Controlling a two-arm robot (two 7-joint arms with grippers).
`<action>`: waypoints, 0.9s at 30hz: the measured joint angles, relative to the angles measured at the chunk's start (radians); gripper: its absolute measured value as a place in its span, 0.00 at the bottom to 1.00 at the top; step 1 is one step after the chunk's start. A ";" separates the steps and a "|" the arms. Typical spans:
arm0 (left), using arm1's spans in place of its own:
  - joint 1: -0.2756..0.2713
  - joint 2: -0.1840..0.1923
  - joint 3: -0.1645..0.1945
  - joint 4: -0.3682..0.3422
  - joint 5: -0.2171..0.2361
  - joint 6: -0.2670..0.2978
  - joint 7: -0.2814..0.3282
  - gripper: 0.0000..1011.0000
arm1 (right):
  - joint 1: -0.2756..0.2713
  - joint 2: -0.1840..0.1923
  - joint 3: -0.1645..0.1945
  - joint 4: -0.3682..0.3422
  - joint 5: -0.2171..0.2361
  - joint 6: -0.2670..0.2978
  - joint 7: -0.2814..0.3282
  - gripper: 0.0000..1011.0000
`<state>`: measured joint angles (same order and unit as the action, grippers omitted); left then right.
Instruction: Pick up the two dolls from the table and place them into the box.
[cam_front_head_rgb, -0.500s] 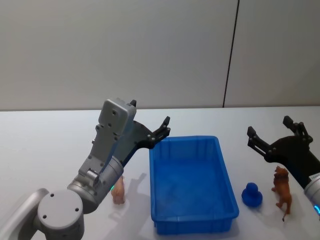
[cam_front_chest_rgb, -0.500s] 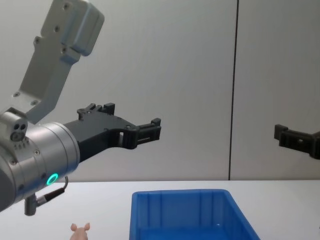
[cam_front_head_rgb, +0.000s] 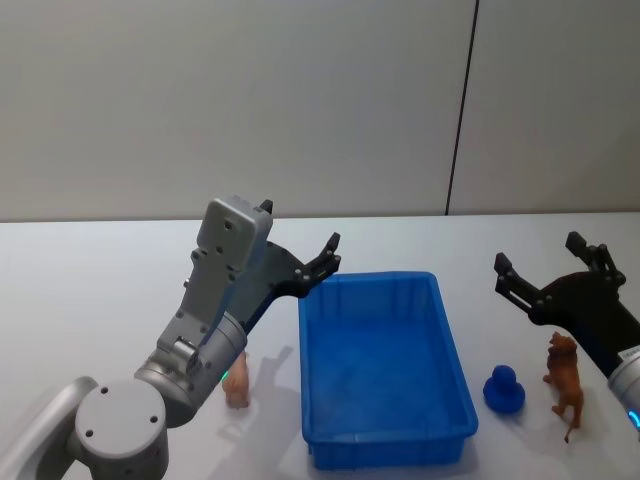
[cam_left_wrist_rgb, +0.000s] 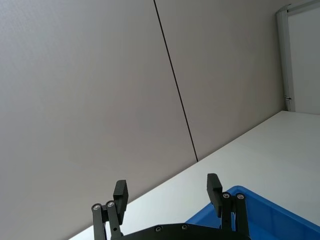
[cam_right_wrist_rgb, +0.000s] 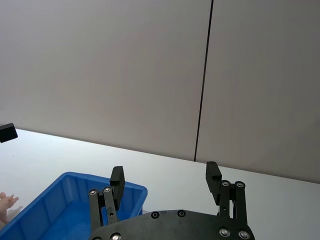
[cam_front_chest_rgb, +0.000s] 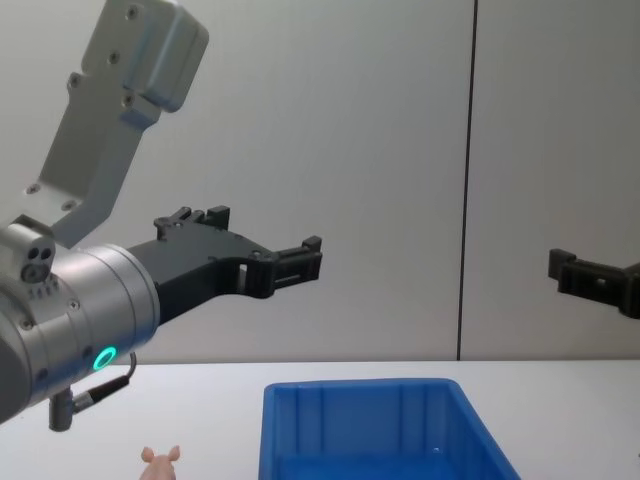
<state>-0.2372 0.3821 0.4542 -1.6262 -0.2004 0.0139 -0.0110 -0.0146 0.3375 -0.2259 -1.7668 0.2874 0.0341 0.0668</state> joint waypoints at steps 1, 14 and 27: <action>0.000 0.000 0.000 0.000 0.000 0.000 0.000 0.99 | 0.000 0.000 0.000 0.000 0.000 0.000 0.000 0.99; 0.000 0.000 0.000 0.000 0.000 0.000 0.000 0.99 | 0.000 0.000 0.000 0.000 0.000 0.000 0.000 0.99; 0.000 0.000 0.000 0.000 0.000 0.000 0.000 0.99 | 0.000 0.000 0.000 0.000 0.000 0.000 0.000 0.99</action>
<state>-0.2372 0.3821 0.4542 -1.6262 -0.2004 0.0138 -0.0109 -0.0146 0.3375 -0.2259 -1.7668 0.2874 0.0340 0.0667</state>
